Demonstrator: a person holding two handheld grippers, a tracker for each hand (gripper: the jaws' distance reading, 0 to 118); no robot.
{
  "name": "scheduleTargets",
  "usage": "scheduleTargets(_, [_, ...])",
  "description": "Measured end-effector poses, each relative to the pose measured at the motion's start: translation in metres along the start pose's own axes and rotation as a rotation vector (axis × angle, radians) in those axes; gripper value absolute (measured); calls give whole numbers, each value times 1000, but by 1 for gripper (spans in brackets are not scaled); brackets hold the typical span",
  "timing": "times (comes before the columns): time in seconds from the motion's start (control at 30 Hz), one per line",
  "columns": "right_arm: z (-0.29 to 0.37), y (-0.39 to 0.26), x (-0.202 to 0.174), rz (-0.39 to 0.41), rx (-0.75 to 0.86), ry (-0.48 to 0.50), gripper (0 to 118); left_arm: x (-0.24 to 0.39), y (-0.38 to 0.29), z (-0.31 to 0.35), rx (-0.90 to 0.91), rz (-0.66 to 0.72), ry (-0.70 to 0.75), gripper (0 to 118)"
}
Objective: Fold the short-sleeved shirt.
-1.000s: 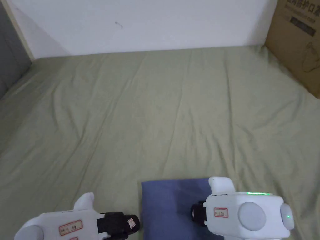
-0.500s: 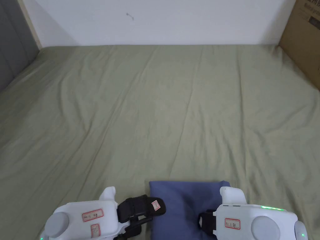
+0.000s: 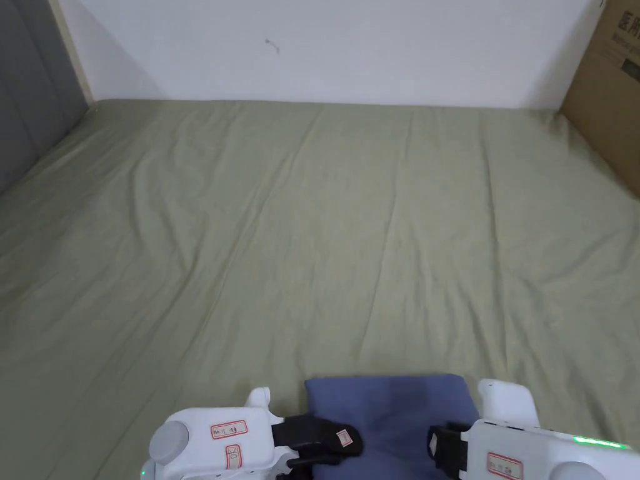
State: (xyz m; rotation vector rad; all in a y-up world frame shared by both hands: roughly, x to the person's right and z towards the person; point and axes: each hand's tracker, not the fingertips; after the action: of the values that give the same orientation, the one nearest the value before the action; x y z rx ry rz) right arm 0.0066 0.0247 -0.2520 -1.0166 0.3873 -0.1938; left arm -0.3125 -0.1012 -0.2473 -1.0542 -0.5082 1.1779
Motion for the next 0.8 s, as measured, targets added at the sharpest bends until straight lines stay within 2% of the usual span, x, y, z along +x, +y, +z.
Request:
scheduleTargets(0.13, [12, 13, -5, 12, 13, -29, 0, 7, 20, 52, -5, -55, 63, 24])
scheduleTargets(0.33, [5, 12, -2, 2, 3, -41, 0, 22, 76, 175, 58, -237, 423, 24])
scheduleTargets(0.37, [2, 11, -1, 1, -4, -45, 0, 23, 85, 193, 73, -226, 538, 23])
scheduleTargets(0.5, [-6, 7, 0, 0, -36, -57, 0, 35, 118, 246, 66, -383, 1056, 23])
scheduleTargets(0.57, [-11, 6, 0, -3, -48, -59, 0, 33, 130, 261, 40, -400, 1281, 24])
scheduleTargets(0.67, [-14, 7, 0, -6, -62, -56, 0, 22, 141, 269, 36, -473, 1530, 24])
scheduleTargets(0.7, [-14, 7, -1, -2, -64, -57, 0, 19, 141, 274, 84, -475, 1538, 26])
scheduleTargets(0.73, [-14, 7, -1, 3, -64, -58, 0, 19, 141, 279, 106, -466, 1522, 36])
scheduleTargets(0.8, [-15, 8, 0, 8, -68, -58, 0, 20, 142, 286, 142, -398, 1442, 93])
